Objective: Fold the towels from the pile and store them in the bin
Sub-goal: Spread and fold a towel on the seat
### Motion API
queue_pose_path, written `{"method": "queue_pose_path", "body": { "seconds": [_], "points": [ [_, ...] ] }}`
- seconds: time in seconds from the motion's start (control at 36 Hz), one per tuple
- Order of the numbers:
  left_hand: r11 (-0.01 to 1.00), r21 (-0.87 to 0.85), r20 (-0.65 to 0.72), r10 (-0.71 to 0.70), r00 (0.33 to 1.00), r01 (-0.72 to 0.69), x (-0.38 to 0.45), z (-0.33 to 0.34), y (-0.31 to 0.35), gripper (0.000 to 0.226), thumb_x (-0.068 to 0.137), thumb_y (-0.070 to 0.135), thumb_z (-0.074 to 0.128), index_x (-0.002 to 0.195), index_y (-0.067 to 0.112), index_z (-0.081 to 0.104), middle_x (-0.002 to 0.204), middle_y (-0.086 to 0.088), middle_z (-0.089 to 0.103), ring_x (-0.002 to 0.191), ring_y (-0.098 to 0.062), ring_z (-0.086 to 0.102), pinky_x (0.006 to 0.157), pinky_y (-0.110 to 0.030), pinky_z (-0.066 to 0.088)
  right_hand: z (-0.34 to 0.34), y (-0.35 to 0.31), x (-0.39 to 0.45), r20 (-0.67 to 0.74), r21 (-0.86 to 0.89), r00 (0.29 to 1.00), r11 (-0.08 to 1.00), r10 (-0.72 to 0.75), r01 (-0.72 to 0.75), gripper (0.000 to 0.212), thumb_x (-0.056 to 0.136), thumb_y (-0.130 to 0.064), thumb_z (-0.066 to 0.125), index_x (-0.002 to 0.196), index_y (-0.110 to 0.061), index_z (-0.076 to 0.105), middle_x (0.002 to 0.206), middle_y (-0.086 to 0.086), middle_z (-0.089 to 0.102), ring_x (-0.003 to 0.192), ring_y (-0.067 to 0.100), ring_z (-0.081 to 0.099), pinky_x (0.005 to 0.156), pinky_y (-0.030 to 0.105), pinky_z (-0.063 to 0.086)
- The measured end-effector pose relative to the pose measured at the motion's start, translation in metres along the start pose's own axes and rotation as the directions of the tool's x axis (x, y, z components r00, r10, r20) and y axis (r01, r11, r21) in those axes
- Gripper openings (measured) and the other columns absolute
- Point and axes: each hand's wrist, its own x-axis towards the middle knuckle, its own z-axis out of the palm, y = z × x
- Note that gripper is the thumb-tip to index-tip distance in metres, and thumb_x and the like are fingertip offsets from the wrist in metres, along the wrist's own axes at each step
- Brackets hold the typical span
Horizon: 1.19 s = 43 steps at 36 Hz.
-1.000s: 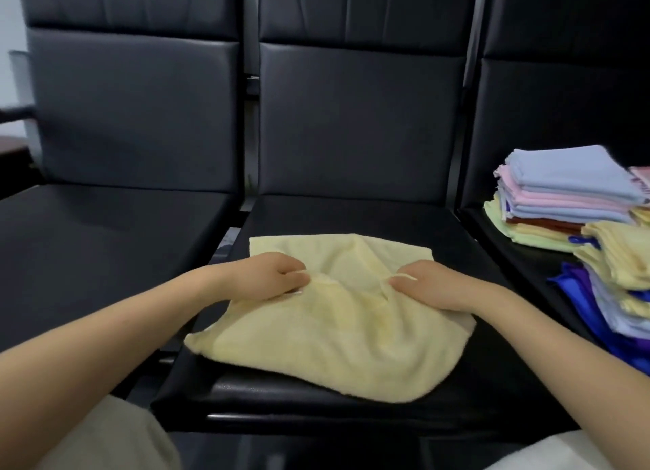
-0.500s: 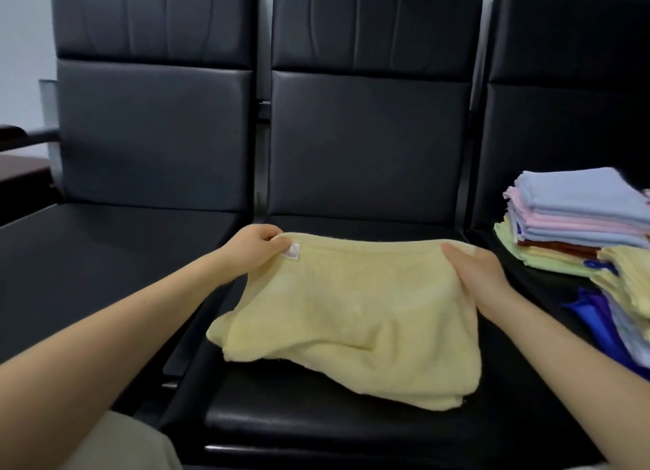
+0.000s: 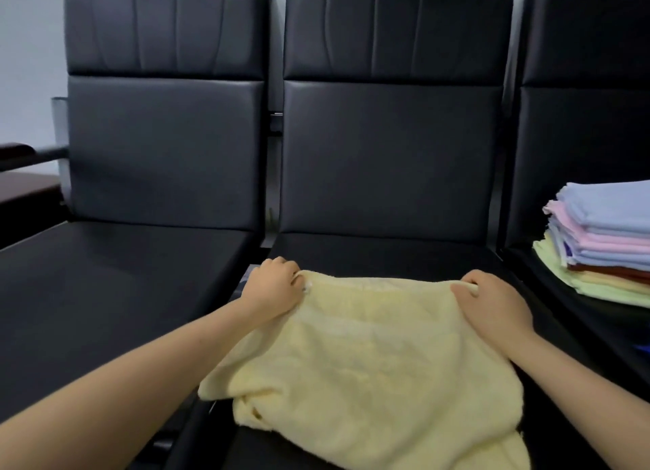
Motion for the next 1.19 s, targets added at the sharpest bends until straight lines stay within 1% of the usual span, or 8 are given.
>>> {"method": "queue_pose_path", "body": {
  "seconds": [0.22, 0.42, 0.61, 0.69, 0.78, 0.83, 1.0, 1.19],
  "points": [
    [0.999, 0.035, 0.018, -0.038, 0.999, 0.037, -0.003, 0.002, -0.006, 0.029, 0.099, 0.033, 0.040, 0.116, 0.017, 0.058, 0.122, -0.004, 0.050, 0.112, -0.024, 0.044, 0.087, -0.034, 0.040, 0.010, -0.004, 0.010, 0.175, 0.016, 0.983, 0.999, -0.049, 0.047, 0.012, 0.095, -0.026, 0.051, 0.094, -0.020, 0.061, 0.103, -0.004, 0.055, 0.103, 0.018, 0.043, 0.082, 0.037, 0.040],
    [0.996, -0.065, 0.089, -0.060, 0.994, 0.065, -0.003, -0.003, -0.011, 0.010, 0.094, 0.038, 0.053, 0.094, 0.028, 0.052, 0.099, 0.003, 0.058, 0.097, -0.015, 0.052, 0.080, -0.034, 0.049, 0.003, -0.004, 0.005, 0.243, 0.138, 0.970, 0.989, 0.026, -0.061, 0.007, 0.091, -0.026, 0.060, 0.093, -0.022, 0.054, 0.096, -0.005, 0.057, 0.083, 0.016, 0.055, 0.064, 0.031, 0.041],
    [0.996, -0.031, 0.109, -0.085, 0.990, 0.089, -0.012, -0.009, -0.003, 0.019, 0.095, 0.036, 0.054, 0.104, 0.019, 0.050, 0.091, 0.004, 0.059, 0.087, -0.018, 0.056, 0.074, -0.033, 0.048, -0.002, -0.008, 0.006, 0.327, 0.078, 0.944, 0.993, 0.055, -0.085, 0.009, 0.090, -0.026, 0.058, 0.090, -0.018, 0.060, 0.097, -0.002, 0.059, 0.089, 0.017, 0.057, 0.075, 0.034, 0.048],
    [0.976, -0.145, 0.108, -0.149, 0.983, 0.164, -0.014, -0.009, -0.001, 0.025, 0.090, 0.036, 0.061, 0.103, 0.019, 0.049, 0.091, 0.004, 0.058, 0.085, -0.016, 0.057, 0.076, -0.036, 0.050, -0.003, -0.011, -0.002, 0.291, 0.043, 0.956, 0.999, 0.020, -0.034, 0.012, 0.091, -0.029, 0.056, 0.088, -0.018, 0.056, 0.097, -0.003, 0.051, 0.097, 0.017, 0.046, 0.075, 0.033, 0.040],
    [0.877, -0.384, 0.160, -0.245, 0.956, 0.289, -0.015, -0.016, 0.003, 0.027, 0.082, 0.031, 0.070, 0.103, 0.023, 0.055, 0.096, 0.006, 0.059, 0.085, -0.014, 0.058, 0.071, -0.029, 0.051, -0.007, -0.010, -0.009, 0.232, 0.165, 0.973, 0.985, 0.015, -0.055, 0.013, 0.092, -0.027, 0.058, 0.086, -0.016, 0.052, 0.087, 0.000, 0.056, 0.080, 0.018, 0.050, 0.063, 0.031, 0.039],
    [0.781, -0.513, 0.236, -0.270, 0.933, 0.356, -0.015, -0.018, 0.004, 0.020, 0.075, 0.027, 0.072, 0.093, 0.019, 0.066, 0.086, 0.002, 0.064, 0.074, -0.016, 0.059, 0.062, -0.026, 0.046, -0.010, -0.010, -0.011, 0.216, 0.325, 0.975, 0.939, 0.045, -0.115, 0.011, 0.091, -0.022, 0.060, 0.088, -0.014, 0.053, 0.081, 0.002, 0.057, 0.070, 0.017, 0.049, 0.059, 0.030, 0.038],
    [0.621, -0.689, 0.279, -0.248, 0.928, 0.373, -0.025, -0.034, 0.006, 0.012, 0.079, 0.027, 0.066, 0.075, 0.015, 0.067, 0.072, -0.005, 0.055, 0.066, -0.021, 0.052, 0.060, -0.028, 0.041, -0.030, -0.024, -0.022, 0.210, 0.668, 0.972, 0.711, 0.101, -0.218, 0.013, 0.089, -0.014, 0.064, 0.099, -0.022, 0.065, 0.096, -0.006, 0.064, 0.088, 0.009, 0.059, 0.064, 0.025, 0.043],
    [0.531, -0.805, 0.173, -0.219, 0.960, 0.266, -0.038, -0.086, 0.025, 0.034, 0.082, 0.038, 0.063, 0.095, 0.008, 0.070, 0.089, -0.009, 0.067, 0.080, -0.025, 0.062, 0.077, -0.038, 0.052, -0.073, -0.047, -0.020, 0.170, 0.818, 0.966, 0.519, 0.194, -0.248, 0.016, 0.085, -0.018, 0.069, 0.099, -0.024, 0.074, 0.094, -0.007, 0.073, 0.087, 0.009, 0.067, 0.064, 0.023, 0.049]
  ]
}}
